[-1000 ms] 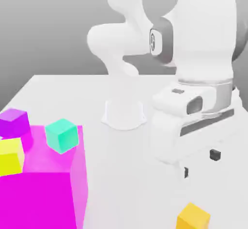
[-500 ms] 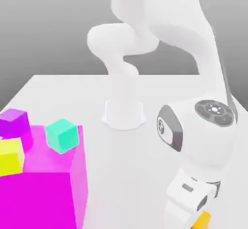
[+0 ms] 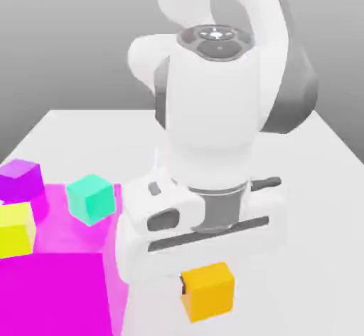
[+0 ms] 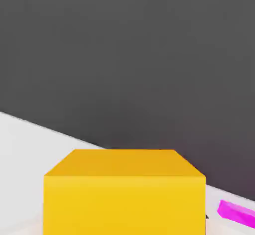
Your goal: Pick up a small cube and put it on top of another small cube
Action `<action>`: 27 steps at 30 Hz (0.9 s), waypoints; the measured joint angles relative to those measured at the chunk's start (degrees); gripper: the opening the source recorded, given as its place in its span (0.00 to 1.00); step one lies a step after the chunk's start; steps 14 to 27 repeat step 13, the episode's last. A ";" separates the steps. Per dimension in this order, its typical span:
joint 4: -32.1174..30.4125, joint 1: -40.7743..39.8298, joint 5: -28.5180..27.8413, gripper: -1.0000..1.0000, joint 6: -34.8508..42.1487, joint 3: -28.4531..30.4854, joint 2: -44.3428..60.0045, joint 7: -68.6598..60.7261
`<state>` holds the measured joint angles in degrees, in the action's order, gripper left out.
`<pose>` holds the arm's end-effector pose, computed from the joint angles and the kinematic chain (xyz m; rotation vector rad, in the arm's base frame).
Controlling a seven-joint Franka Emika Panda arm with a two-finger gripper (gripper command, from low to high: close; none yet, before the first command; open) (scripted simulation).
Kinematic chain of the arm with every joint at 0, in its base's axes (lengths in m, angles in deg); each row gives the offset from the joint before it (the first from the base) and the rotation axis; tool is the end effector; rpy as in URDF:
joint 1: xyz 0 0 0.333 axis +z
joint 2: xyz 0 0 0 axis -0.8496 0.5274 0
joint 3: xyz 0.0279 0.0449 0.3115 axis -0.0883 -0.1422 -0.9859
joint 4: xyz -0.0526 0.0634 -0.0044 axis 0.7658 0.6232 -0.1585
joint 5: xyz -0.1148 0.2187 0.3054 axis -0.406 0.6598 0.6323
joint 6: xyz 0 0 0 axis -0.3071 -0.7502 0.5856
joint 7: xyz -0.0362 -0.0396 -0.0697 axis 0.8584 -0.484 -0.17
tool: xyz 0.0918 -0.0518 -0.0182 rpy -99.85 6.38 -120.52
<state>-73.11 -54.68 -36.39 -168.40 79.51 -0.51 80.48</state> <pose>0.5671 -0.0458 0.3466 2.9547 -1.0372 0.0055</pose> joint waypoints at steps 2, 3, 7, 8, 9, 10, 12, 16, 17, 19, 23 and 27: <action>2.85 -3.10 0.16 0.00 4.99 2.69 -2.13 3.78; 4.26 -5.00 0.20 0.00 7.46 3.91 -3.21 5.72; 7.91 -10.86 0.23 0.00 14.17 6.83 -6.23 12.19; 6.94 -10.64 0.39 0.00 12.82 6.80 -5.81 12.52; 5.62 -10.51 0.64 0.00 10.88 6.76 -5.17 12.55; 4.37 -10.54 0.87 1.00 9.05 6.76 -4.57 12.50; 4.37 -10.54 0.87 1.00 9.05 6.76 -4.57 12.50; 4.37 -10.54 0.87 1.00 9.05 6.76 -4.57 12.50; 4.37 -10.54 0.87 1.00 9.05 6.76 -4.57 12.50; 4.37 -10.54 0.87 1.00 9.05 6.76 -4.57 12.50; 4.37 -10.54 0.87 1.00 9.05 6.76 -4.57 12.50; 4.37 -10.54 0.87 1.00 9.05 6.76 -4.57 12.50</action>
